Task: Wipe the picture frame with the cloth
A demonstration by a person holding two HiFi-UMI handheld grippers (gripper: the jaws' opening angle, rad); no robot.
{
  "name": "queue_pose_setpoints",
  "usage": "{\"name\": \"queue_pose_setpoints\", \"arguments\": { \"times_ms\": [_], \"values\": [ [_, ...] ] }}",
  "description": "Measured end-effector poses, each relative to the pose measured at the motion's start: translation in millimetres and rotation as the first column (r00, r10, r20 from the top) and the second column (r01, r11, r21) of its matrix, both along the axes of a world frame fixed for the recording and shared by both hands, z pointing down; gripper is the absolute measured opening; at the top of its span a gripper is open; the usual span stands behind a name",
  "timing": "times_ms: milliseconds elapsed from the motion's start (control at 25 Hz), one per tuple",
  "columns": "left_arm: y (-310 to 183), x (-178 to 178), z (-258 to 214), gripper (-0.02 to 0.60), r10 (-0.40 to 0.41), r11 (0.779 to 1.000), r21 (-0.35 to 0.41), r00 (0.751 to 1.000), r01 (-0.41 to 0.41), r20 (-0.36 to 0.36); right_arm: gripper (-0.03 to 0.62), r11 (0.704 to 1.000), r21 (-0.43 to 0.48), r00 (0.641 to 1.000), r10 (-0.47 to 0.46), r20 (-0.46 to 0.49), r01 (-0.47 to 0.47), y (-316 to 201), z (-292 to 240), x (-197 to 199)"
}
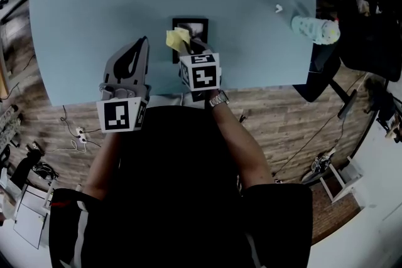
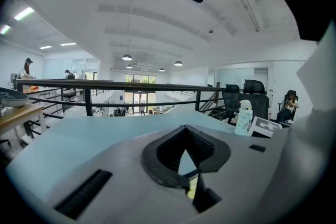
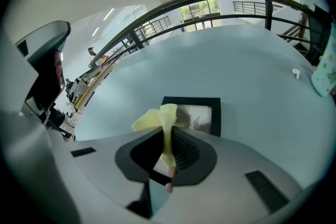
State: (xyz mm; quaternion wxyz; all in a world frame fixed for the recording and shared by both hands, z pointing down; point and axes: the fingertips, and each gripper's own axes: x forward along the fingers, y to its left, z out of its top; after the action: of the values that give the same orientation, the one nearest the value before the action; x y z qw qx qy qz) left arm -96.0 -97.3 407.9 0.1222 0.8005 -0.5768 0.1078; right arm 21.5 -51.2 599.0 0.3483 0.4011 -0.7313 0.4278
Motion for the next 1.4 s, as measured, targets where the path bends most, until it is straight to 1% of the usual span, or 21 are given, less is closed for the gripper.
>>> {"name": "queue_pose_setpoints", "arguments": {
  "times_ms": [560,960,1400],
  "values": [
    [0.4,7.8,-2.2,0.000,0.024,1.000,0.011,1.000,-0.024,0.002,0.037,0.995,-0.013,0.993,0.102,-0.066,-0.103,2.3,2.0,56.0],
    [2.9,8.4,-3.2,0.000,0.026,1.000,0.003,1.000,-0.026,-0.001,0.037,0.989,-0.011,0.986,0.149,-0.076,-0.151,3.1,0.3,72.6],
    [7.6,8.1,-4.8,0.000,0.046,0.999,0.024,0.999,-0.046,0.004,0.037,0.973,0.018,0.968,0.231,-0.096,-0.231,1.0,-7.9,100.9]
  ]
}}
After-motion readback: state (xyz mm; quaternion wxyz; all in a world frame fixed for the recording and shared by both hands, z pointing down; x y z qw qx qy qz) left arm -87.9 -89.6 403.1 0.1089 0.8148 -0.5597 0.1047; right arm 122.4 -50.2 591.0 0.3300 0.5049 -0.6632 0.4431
